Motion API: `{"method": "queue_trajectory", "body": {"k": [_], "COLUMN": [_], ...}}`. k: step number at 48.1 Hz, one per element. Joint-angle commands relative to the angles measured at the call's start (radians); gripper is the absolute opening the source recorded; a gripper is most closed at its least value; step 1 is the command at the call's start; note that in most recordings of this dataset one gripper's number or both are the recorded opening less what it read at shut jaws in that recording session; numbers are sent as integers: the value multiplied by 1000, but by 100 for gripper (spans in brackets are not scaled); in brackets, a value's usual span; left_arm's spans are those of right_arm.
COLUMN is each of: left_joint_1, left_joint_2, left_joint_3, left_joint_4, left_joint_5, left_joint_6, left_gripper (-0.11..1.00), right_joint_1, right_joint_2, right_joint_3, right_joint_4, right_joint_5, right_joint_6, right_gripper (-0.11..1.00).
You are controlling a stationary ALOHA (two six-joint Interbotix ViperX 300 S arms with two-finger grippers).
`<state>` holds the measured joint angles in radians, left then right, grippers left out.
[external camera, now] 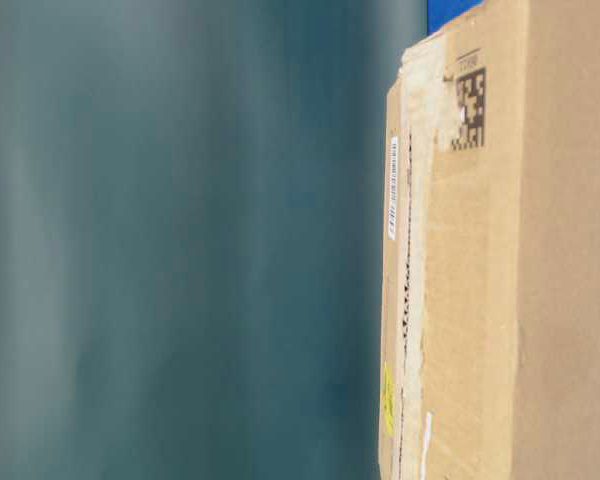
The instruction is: Apply tape along the seams of the closed cardboard box to seal it securely.
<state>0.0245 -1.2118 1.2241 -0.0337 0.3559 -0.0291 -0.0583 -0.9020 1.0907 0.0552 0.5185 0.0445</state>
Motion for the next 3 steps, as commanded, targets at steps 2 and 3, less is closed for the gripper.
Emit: {"method": "queue_trajectory", "body": {"k": [2, 3], "left_joint_1": [2, 2], "left_joint_2": [14, 12], "left_joint_3": [0, 5], "left_joint_4": [2, 2], "left_joint_5": [-5, -5], "left_joint_6": [2, 2], "left_gripper": [61, 61], "right_joint_1": [-2, -2], "right_joint_2": [-11, -14], "right_joint_3": [-6, -5], "right_joint_4": [2, 2], "right_joint_5": [12, 17], "right_joint_6": [9, 14], "right_gripper": [55, 55]}}
